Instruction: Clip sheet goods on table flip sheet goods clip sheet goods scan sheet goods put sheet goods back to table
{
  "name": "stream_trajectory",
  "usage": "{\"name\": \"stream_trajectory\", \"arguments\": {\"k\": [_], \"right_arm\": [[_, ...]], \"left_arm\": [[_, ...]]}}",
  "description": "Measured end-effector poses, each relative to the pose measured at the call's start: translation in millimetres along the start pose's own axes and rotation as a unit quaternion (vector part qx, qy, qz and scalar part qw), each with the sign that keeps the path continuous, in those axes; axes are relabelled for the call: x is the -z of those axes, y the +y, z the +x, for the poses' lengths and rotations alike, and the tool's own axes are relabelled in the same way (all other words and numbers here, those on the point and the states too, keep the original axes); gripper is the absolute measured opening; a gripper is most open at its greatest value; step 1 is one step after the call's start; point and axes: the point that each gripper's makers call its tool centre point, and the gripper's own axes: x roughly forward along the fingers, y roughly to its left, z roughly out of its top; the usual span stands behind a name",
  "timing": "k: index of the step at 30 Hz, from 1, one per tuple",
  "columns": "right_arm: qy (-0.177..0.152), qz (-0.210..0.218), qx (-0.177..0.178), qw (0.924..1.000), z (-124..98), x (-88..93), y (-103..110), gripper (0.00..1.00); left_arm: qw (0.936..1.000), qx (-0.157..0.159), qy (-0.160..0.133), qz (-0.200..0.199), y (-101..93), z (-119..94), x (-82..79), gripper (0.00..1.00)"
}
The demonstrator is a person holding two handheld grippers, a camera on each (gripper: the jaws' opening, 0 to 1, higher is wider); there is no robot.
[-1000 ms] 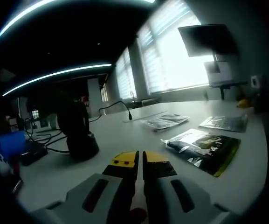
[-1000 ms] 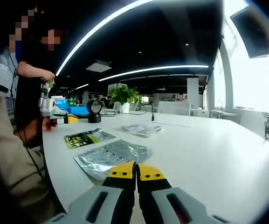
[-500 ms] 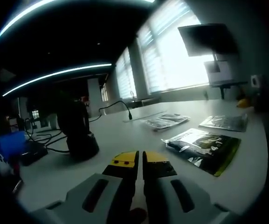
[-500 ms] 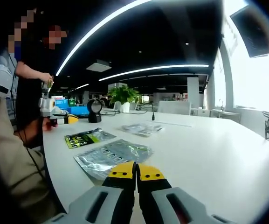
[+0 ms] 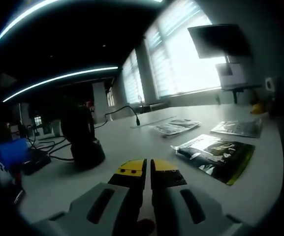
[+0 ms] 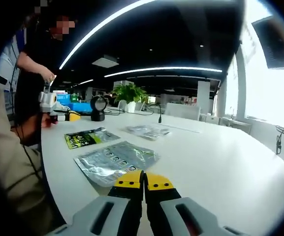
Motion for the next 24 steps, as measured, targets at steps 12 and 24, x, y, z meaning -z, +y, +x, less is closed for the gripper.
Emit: {"name": "stream_trajectory", "arguments": {"k": [12, 24], "right_arm": [[0.019, -0.008, -0.001, 0.9998, 2, -0.2, -1, 0.00], [0.041, -0.010, 0.004, 0.9991, 17, -12.2, -8, 0.04]], "left_arm": [[1.0000, 0.001, 0.004, 0.002, -2.0, 0, 0.7, 0.00], [1.0000, 0.003, 0.006, 0.001, -3.0, -1, 1.2, 0.00]]}}
